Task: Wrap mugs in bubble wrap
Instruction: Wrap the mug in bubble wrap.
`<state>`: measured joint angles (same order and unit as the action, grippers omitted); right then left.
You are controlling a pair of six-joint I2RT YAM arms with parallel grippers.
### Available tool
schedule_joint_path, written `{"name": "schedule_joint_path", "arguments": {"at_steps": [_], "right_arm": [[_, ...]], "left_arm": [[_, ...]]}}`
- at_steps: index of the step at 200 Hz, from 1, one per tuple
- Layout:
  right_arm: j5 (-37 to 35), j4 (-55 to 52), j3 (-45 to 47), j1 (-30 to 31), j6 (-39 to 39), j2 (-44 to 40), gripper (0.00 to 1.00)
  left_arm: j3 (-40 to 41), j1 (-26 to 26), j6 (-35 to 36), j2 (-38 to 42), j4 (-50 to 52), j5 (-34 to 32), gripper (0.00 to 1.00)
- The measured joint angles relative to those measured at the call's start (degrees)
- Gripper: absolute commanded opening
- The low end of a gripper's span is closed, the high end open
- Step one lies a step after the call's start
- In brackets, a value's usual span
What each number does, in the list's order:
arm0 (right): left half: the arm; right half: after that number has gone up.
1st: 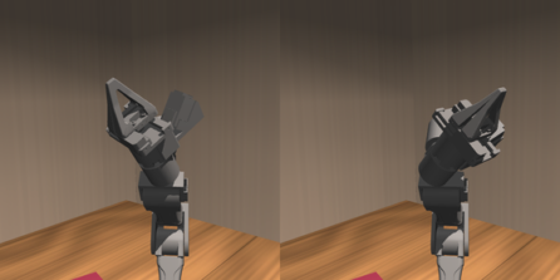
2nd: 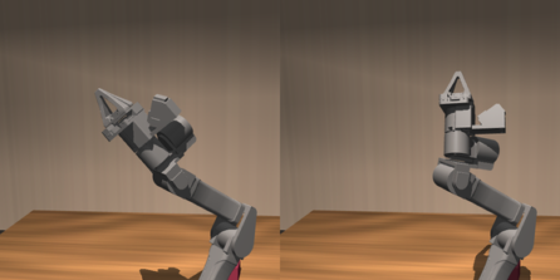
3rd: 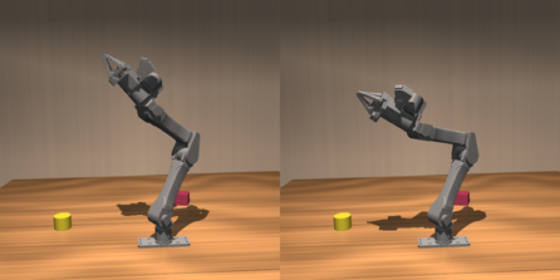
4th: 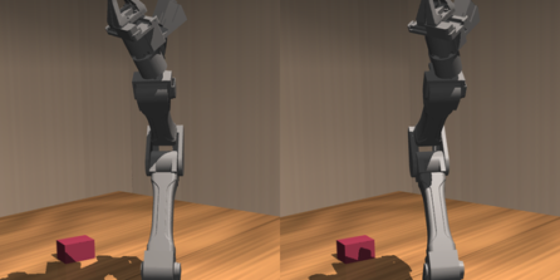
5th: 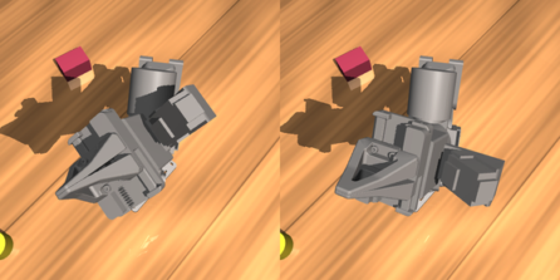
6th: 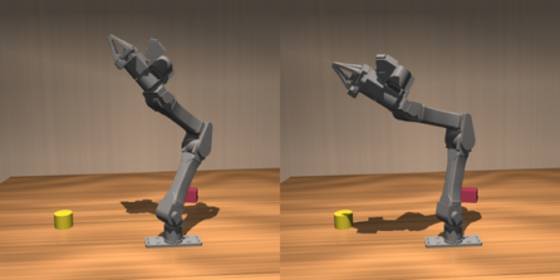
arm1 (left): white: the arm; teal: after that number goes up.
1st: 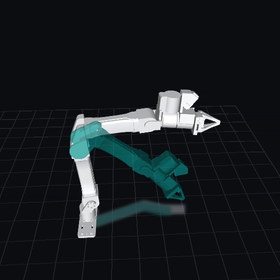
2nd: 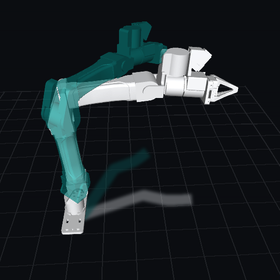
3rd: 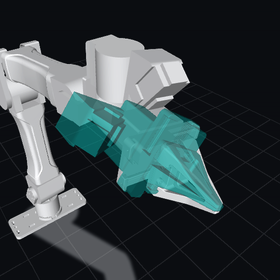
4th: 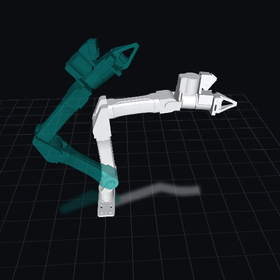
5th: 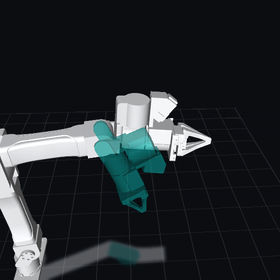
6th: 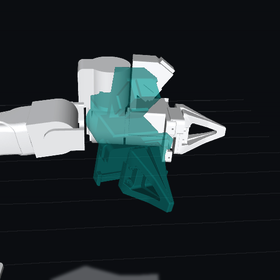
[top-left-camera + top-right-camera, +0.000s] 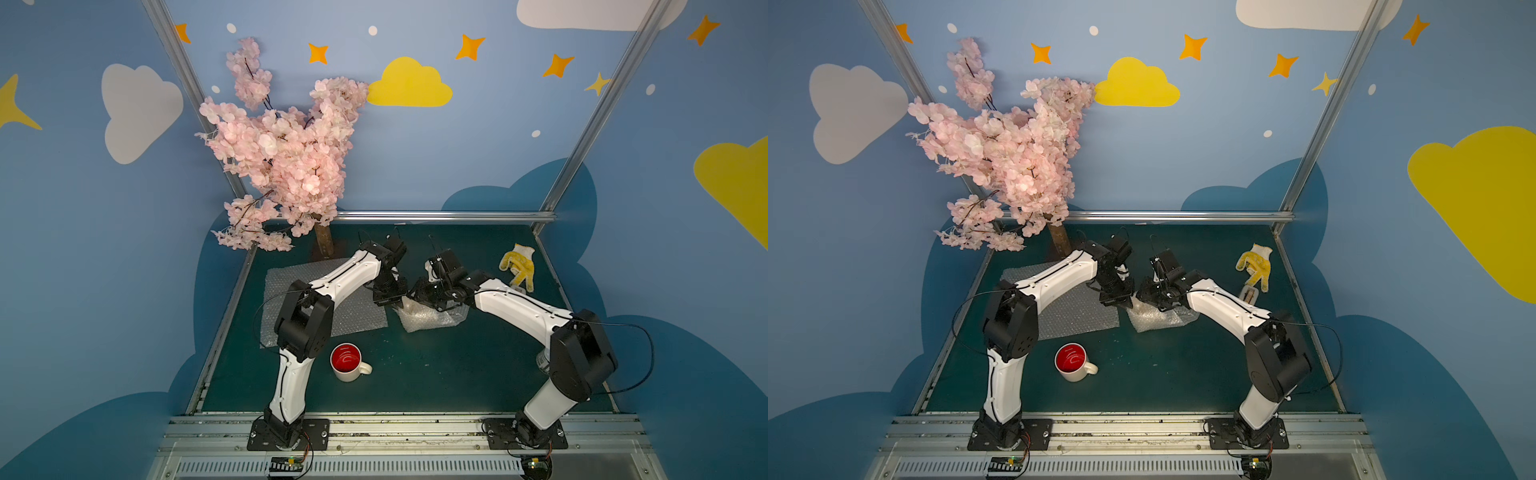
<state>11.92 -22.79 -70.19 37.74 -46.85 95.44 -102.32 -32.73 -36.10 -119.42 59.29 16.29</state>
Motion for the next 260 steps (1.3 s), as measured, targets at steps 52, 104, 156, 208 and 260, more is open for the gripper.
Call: {"name": "schedule_joint_path", "arguments": {"at_steps": [52, 104, 156, 208, 260], "right_arm": [[3.2, -0.1, -0.5, 0.0, 3.9, -0.1, 0.55], [7.8, 1.0, 0.5, -2.2, 7.9, -3.1, 0.59], [10.3, 1.0, 0.7, -3.6, 11.0, -3.6, 0.61], [12.2, -1.6, 1.1, -4.4, 16.0, -4.6, 0.61], [13.7, -2.3, 3.0, -4.5, 19.4, -6.1, 0.21]], "left_arm": [[-3.7, 0.0, 2.7, -1.5, 4.2, -2.4, 0.03], [-7.6, 0.2, 5.2, -3.5, 8.2, -4.7, 0.03], [-11.2, 0.4, 7.6, -5.7, 11.2, -4.7, 0.03], [-14.5, 0.4, 9.0, -7.7, 13.4, -4.7, 0.03], [-15.3, 0.5, 9.7, -8.1, 14.4, -4.7, 0.03]]}}
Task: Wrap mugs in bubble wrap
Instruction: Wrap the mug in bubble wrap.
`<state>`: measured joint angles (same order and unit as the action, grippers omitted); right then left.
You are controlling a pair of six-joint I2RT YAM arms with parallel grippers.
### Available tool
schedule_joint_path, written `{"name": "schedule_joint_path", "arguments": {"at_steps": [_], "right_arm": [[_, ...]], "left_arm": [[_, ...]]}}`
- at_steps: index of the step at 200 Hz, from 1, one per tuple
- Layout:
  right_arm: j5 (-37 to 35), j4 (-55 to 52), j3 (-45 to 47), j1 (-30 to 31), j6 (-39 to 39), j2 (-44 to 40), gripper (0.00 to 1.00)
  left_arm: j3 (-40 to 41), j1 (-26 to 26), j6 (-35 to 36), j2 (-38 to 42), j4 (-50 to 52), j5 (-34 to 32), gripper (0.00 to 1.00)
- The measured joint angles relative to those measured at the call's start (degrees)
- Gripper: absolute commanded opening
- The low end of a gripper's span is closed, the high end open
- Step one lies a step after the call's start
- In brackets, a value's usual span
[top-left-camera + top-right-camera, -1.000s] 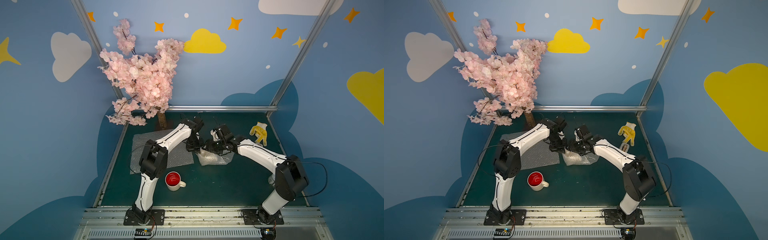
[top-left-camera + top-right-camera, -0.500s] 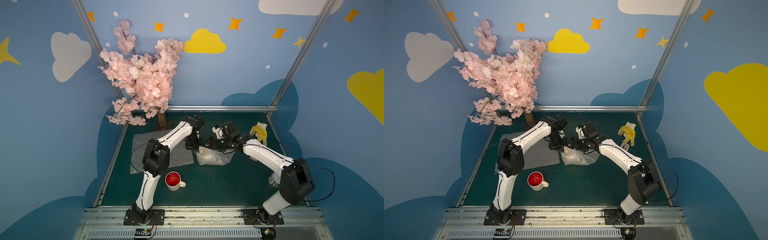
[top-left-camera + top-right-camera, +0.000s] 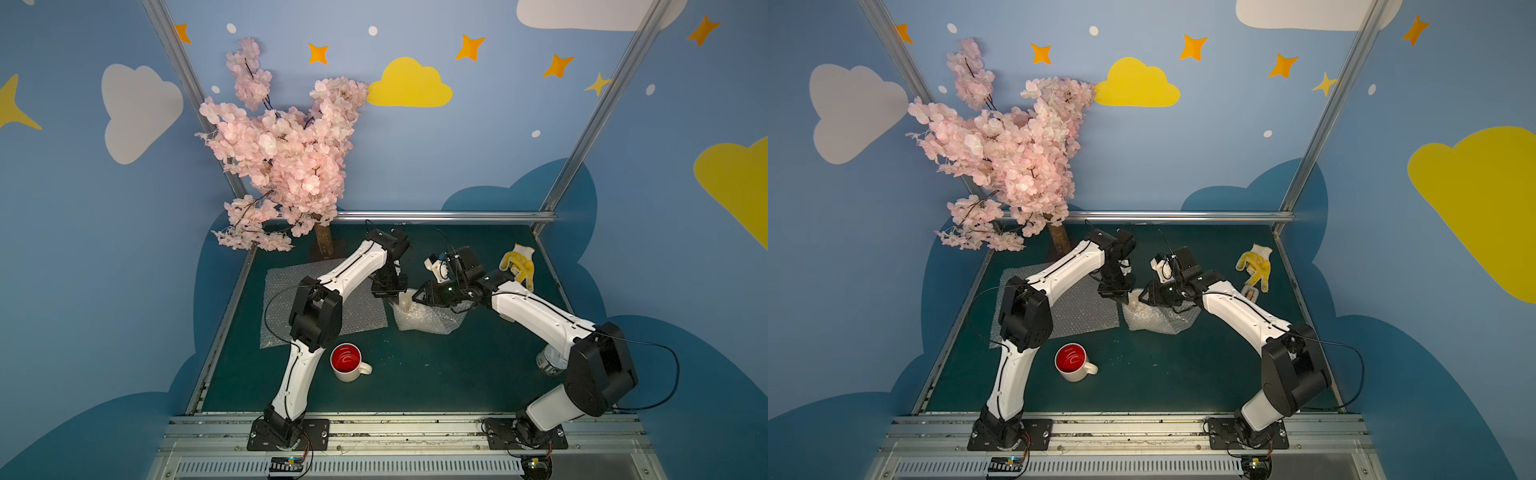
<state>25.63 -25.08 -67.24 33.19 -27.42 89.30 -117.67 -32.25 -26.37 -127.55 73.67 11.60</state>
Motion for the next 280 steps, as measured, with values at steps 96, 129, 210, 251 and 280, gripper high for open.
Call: {"name": "schedule_joint_path", "arguments": {"at_steps": [96, 129, 210, 251, 280], "right_arm": [[1.7, 2.6, 0.5, -0.4, -0.8, 1.6, 0.00], [0.9, 4.1, -2.7, -0.6, -0.7, 7.6, 0.00], [-7.8, 2.0, -6.5, 2.0, 0.2, 15.8, 0.00], [-11.9, 0.2, -7.0, 2.8, -0.5, 16.3, 0.00], [-13.7, -0.5, -7.5, 3.1, -2.3, 16.1, 0.00]], "left_arm": [[-2.8, -0.2, 5.5, -1.8, 1.5, 1.1, 0.03], [-2.8, -0.7, 8.3, -1.8, 1.2, 0.7, 0.03], [-2.8, -1.6, 13.1, -1.7, -0.7, 0.5, 0.41], [-1.6, -1.5, 13.9, -0.3, -2.5, -1.6, 0.64], [-0.7, -1.4, 13.8, 0.8, -2.6, -3.5, 0.67]]}}
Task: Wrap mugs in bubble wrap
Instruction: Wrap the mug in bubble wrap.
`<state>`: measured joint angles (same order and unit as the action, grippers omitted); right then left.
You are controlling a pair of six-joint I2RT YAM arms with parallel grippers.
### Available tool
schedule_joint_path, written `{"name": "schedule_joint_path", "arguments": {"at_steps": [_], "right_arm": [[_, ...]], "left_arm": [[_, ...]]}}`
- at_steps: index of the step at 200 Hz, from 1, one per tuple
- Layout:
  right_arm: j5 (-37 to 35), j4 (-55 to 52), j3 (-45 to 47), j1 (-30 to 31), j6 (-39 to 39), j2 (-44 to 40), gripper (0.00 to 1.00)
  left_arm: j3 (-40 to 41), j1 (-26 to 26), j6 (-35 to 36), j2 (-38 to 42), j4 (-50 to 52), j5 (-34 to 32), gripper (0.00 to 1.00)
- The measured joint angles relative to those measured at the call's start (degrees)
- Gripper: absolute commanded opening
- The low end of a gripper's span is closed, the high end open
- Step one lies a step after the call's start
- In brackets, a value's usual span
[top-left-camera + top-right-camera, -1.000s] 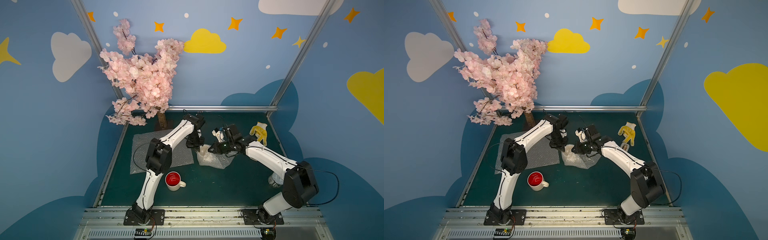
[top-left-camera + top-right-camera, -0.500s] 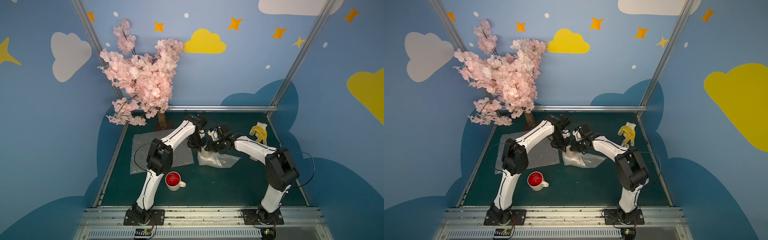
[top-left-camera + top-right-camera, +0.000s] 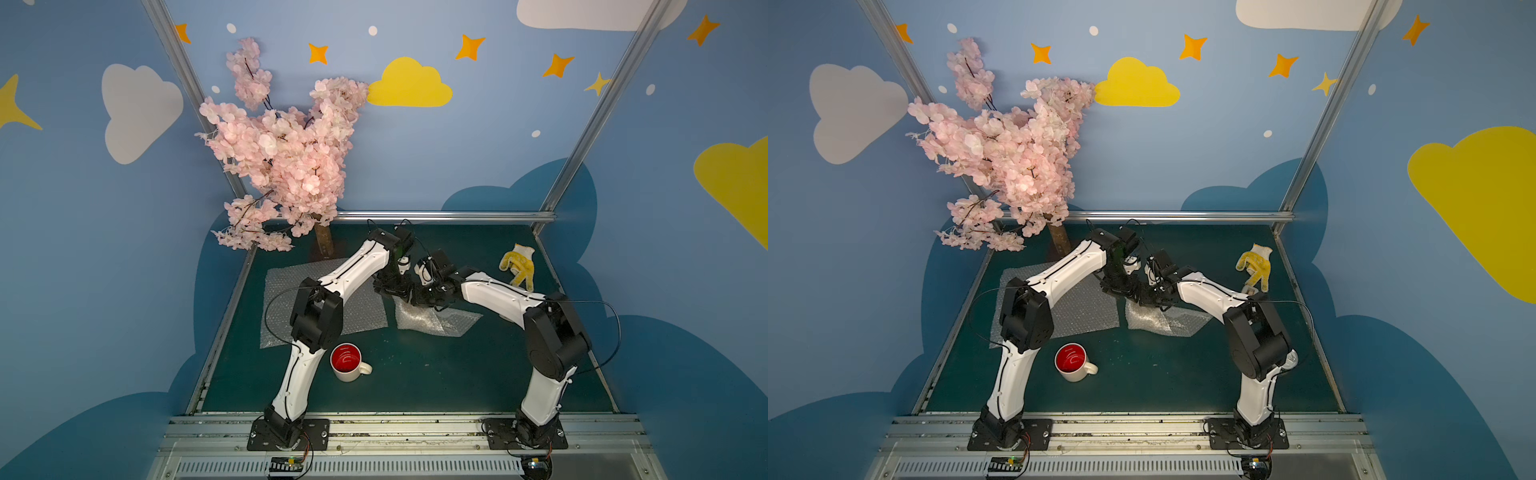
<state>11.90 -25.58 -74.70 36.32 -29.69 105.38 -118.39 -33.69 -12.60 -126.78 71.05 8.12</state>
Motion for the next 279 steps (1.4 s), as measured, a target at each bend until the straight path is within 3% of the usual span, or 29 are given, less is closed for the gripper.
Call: {"name": "schedule_joint_path", "arguments": {"at_steps": [40, 73, 129, 176, 208, 279], "right_arm": [[-2.8, -0.9, 0.2, 0.7, -5.4, -0.2, 0.00], [-3.7, 0.6, 2.0, 0.9, -10.1, -1.1, 0.00], [-3.9, 5.3, 5.7, 0.5, -18.8, -3.1, 0.00], [-3.9, 7.3, 6.6, 0.5, -23.4, -3.5, 0.00], [-3.9, 8.3, 7.5, 0.4, -25.0, -4.1, 0.00], [-3.9, 8.4, 7.5, 0.1, -25.7, -4.2, 0.00]], "left_arm": [[6.6, 0.0, -3.5, 7.7, -0.6, 0.6, 0.76], [12.2, 0.0, -10.1, 14.7, -2.6, 4.2, 0.75], [22.8, 0.4, -21.0, 15.0, -9.1, 8.4, 0.69], [22.9, 0.9, -25.5, 14.6, -14.6, 10.1, 0.68], [22.0, 1.0, -27.8, 13.4, -16.5, 11.1, 0.58], [21.0, 0.9, -29.6, 9.1, -17.9, 12.0, 0.46]]}}
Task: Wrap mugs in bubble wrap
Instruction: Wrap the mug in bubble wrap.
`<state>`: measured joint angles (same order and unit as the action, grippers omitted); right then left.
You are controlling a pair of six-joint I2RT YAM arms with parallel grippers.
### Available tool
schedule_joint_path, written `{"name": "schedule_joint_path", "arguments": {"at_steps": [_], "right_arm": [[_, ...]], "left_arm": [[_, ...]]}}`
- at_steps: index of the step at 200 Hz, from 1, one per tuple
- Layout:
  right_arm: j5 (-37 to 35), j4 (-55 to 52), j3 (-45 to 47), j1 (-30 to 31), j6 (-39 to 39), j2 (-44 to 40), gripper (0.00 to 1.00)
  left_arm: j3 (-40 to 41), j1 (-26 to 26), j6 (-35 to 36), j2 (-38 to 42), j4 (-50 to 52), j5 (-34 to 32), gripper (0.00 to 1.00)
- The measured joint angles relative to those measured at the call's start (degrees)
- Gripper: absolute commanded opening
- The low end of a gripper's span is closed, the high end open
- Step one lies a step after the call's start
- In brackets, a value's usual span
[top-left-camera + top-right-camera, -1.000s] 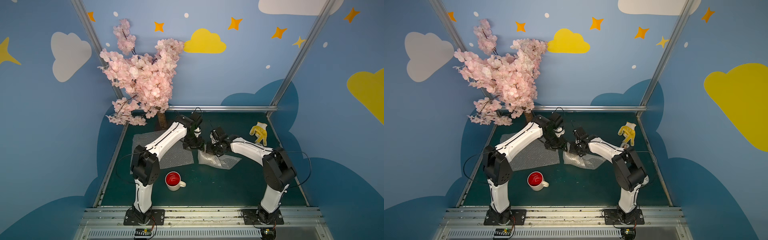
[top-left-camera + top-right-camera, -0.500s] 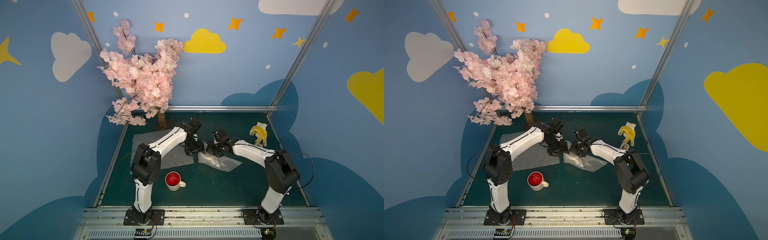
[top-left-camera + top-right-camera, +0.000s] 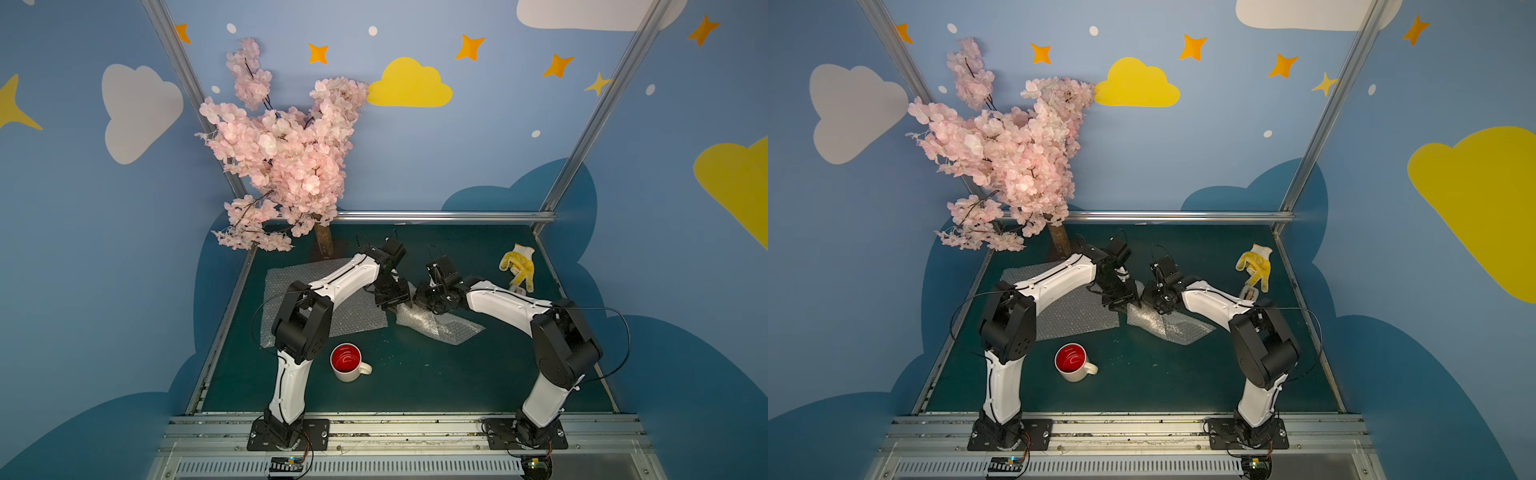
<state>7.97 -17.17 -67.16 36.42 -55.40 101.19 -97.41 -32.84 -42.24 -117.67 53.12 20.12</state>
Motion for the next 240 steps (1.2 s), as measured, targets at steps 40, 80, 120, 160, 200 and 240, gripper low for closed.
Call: {"name": "schedule_joint_path", "arguments": {"at_steps": [40, 80, 120, 160, 200, 240], "right_arm": [[0.0, -0.1, 0.0, 0.0, 0.1, 0.0, 0.00], [-0.1, -0.5, 0.0, -0.2, 0.5, -0.6, 0.05], [0.4, -0.4, 0.2, -0.3, 1.9, -1.9, 0.19], [1.2, 0.9, 1.4, -0.3, 4.0, -4.8, 0.39], [4.8, 4.5, 5.3, -0.6, 9.6, -10.0, 0.61], [6.2, 4.5, 9.0, -1.4, 15.7, -18.4, 0.76]], "left_arm": [[-3.2, -0.3, -0.2, -2.2, 1.0, -0.7, 0.34], [-8.7, -0.3, 0.9, -5.7, 5.2, -2.4, 0.21], [-12.0, -0.5, 2.2, -7.2, 9.0, -4.6, 0.16], [-17.6, -0.7, 4.0, -10.0, 14.2, -7.6, 0.03], [-24.7, -0.7, 6.6, -13.8, 20.0, -9.9, 0.03], [-29.4, -0.6, 9.8, -16.0, 24.4, -12.9, 0.03]]}}
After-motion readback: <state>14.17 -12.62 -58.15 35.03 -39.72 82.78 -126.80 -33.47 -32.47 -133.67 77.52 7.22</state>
